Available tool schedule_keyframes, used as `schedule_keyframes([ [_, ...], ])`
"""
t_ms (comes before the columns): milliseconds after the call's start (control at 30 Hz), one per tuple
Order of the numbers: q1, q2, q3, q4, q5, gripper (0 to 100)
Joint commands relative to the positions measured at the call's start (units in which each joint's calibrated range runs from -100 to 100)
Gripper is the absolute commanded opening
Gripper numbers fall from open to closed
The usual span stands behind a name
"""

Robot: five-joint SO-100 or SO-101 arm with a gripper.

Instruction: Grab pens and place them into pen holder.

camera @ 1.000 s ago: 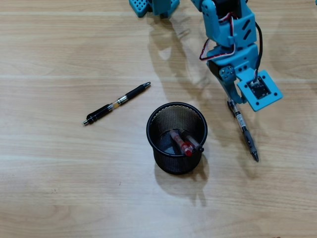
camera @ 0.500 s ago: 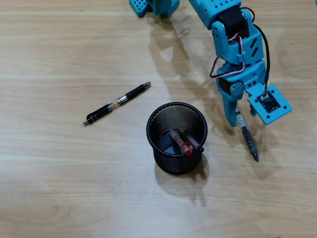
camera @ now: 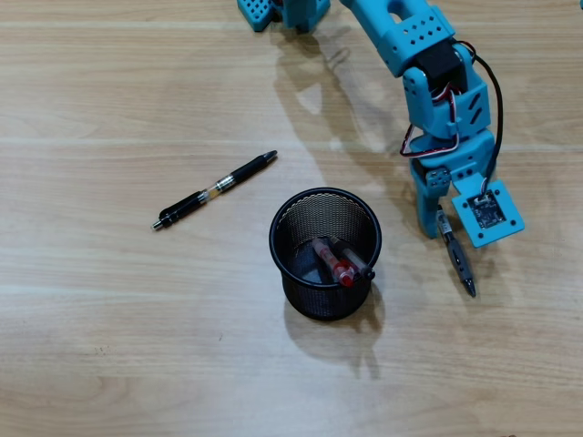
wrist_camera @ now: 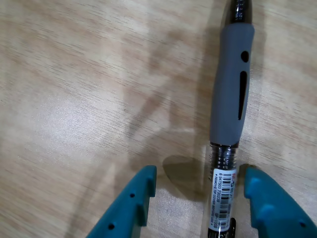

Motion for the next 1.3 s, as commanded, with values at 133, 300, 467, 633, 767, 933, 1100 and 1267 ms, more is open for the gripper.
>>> schedule_keyframes([
  [133, -0.01, 0.53, -0.72, 0.19, -0.66, 16],
  [300, 0.26, 0.53, -0.72, 0.28, -0.66, 2],
  [467, 0.08, 0.53, -0.72, 0.28, -0.66, 2],
  [633, 0.26, -0.23, -0.72, 0.46, -0.13, 2],
  [767, 0.81, -0.82, -1.44, 0.65, 1.28, 2],
  [933, 2.82, -7.19, -0.63, 1.1, 3.43, 2],
  [1100, 7.58, -16.28, -0.54, 3.38, 7.04, 2],
  [1267, 11.88, -25.96, -0.54, 13.04, 9.19, 2],
])
